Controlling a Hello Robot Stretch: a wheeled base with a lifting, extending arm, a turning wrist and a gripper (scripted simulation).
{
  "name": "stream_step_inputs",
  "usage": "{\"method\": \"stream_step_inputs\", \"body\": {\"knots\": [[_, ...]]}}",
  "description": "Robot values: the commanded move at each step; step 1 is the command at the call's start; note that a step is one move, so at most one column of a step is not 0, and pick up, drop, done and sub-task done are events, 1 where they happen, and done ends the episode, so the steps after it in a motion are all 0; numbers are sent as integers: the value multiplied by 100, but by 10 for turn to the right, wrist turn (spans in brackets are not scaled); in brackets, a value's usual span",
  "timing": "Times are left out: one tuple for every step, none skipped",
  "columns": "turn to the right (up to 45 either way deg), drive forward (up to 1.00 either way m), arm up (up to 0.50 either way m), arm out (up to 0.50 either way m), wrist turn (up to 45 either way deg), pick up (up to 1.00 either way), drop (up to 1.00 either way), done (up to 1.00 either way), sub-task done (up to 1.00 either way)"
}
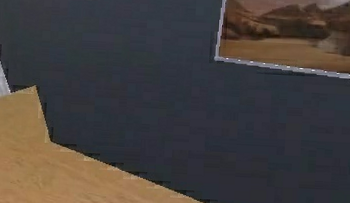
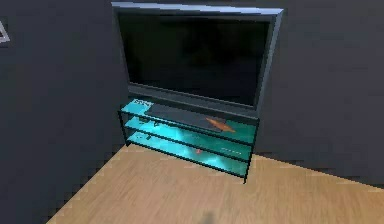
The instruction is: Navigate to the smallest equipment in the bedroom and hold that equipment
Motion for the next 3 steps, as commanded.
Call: {"method": "stream_step_inputs", "body": {"knots": [[-120, 0, 0, 0, 0, 0, 0, 0, 0], [0, 15, 0, 0, 0, 0, 0, 0, 0], [-450, 0, 0, 0, 0, 0, 0, 0, 0]]}}
